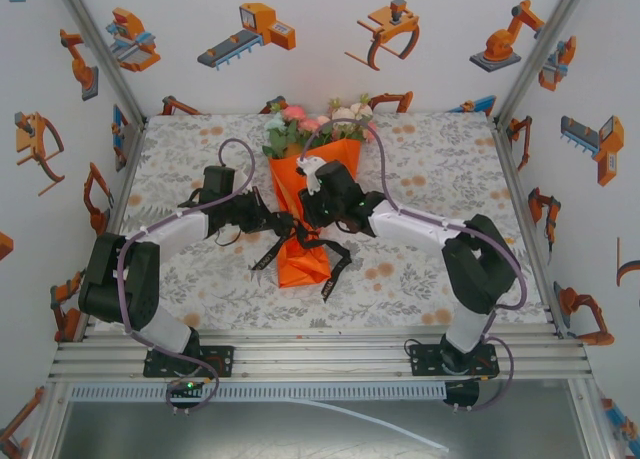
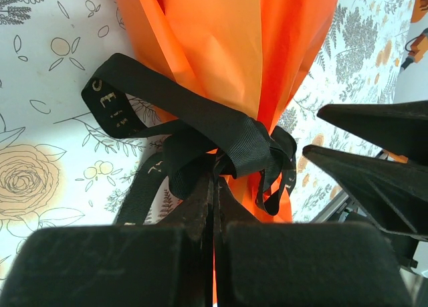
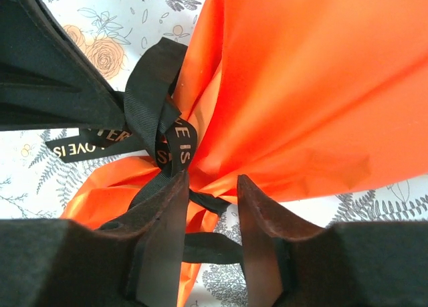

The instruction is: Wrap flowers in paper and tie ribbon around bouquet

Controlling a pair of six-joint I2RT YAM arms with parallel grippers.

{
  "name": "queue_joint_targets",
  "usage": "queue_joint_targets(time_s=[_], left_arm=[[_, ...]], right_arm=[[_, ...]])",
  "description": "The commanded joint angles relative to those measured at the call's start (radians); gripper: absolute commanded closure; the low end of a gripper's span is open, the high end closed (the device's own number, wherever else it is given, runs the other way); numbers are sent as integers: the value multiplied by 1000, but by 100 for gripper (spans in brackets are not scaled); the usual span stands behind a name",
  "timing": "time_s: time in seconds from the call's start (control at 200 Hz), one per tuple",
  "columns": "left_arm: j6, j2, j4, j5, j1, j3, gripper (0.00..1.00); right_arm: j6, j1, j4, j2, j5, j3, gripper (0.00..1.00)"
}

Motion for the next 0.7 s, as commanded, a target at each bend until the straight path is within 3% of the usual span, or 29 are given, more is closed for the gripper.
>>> queue_joint_targets(time_s=[0.0,0.095,0.255,0.691], left_arm=[[-4,10,14,19,-5,28,100],[-5,12,15,19,-4,28,100],[-7,17,15,21,-4,34,100],[-7,17,14,22,-4,35,100]], right_arm=[[-10,4,-17,23,-36,38,57],[-11,4,-4,17,-71,31,53],[-19,4,-21,23,-105,31,60],[-72,6,-74,70,24,58,67]])
